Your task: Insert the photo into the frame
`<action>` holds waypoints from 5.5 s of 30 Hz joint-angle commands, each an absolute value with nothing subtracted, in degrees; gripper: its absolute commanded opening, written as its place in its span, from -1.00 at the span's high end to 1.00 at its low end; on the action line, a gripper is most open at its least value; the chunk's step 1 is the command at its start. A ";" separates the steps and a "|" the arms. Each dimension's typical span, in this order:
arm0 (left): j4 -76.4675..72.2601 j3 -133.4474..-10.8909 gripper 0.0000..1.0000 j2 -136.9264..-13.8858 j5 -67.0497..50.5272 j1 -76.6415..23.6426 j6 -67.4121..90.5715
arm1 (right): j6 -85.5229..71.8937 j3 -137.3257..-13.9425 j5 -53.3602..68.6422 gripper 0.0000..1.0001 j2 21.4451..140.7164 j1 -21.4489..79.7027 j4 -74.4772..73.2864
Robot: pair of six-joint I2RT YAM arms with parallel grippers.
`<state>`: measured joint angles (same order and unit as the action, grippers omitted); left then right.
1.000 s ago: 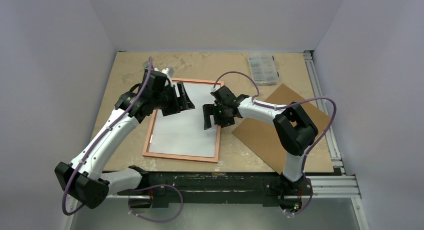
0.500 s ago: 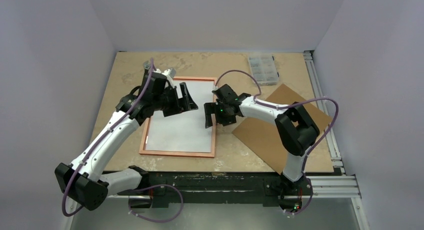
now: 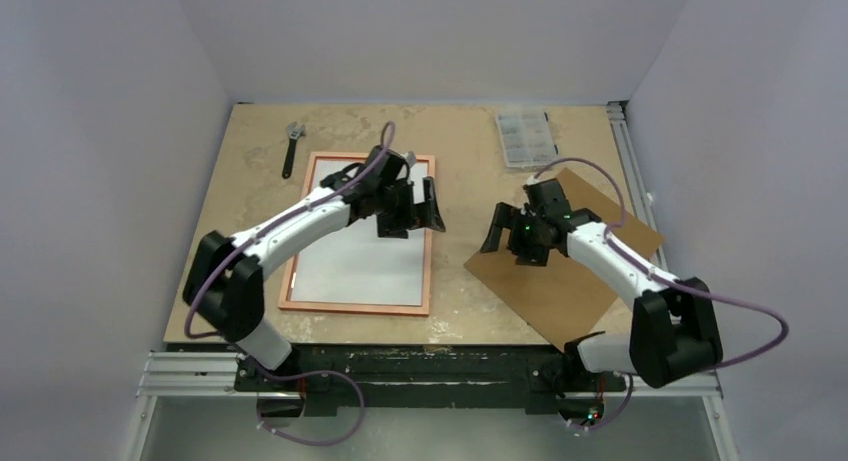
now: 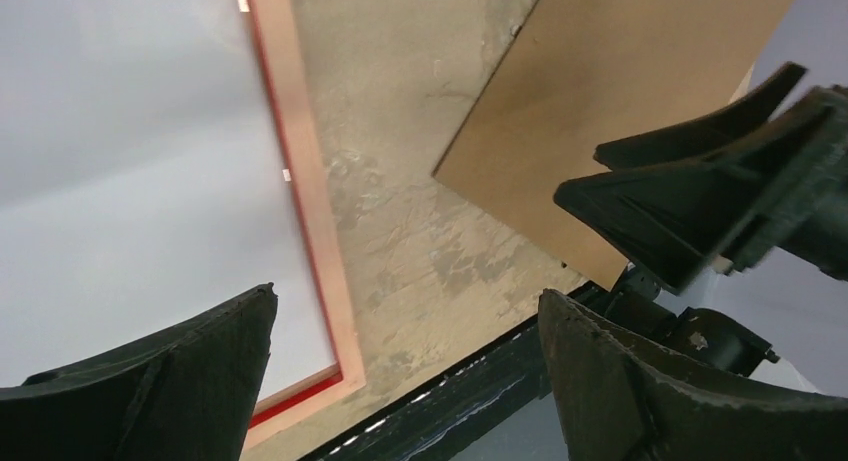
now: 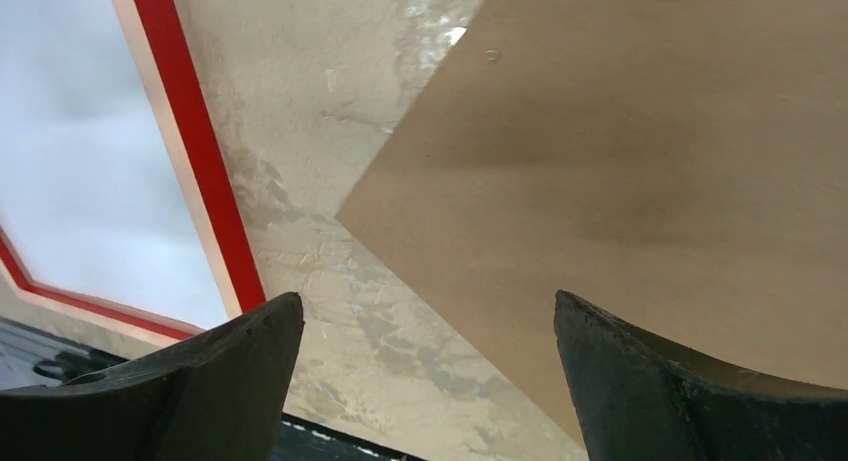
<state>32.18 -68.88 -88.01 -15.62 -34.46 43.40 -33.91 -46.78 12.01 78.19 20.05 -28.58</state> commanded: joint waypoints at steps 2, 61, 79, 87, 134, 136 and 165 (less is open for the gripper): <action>29.94 -81.47 -1.00 -100.11 -17.58 -40.61 44.43 | -34.90 -46.77 6.51 -0.89 69.54 13.92 -38.52; 30.55 -111.72 -0.86 -131.65 -26.09 -48.69 40.53 | -38.72 -32.72 3.04 -0.85 74.69 -23.58 -32.07; 34.15 -110.51 -0.83 -120.64 -23.47 -50.83 37.25 | -38.91 -29.11 6.72 -0.84 66.29 -23.57 -34.27; 39.12 -112.32 -0.90 -128.10 -10.81 -48.43 36.79 | -38.59 -29.61 5.98 -0.85 69.33 -23.58 -34.36; 34.02 -110.19 -0.70 -119.45 -29.69 -53.26 40.07 | -38.77 -26.81 12.57 -0.80 64.50 -23.56 -34.17; 33.41 -107.55 -0.70 -117.63 -28.30 -53.35 40.22 | -38.79 -26.44 13.70 -0.80 63.38 -23.51 -33.69; 38.26 -81.35 -0.72 -94.97 -4.28 -52.12 46.48 | -44.59 -36.39 22.40 -0.80 76.52 7.49 -15.86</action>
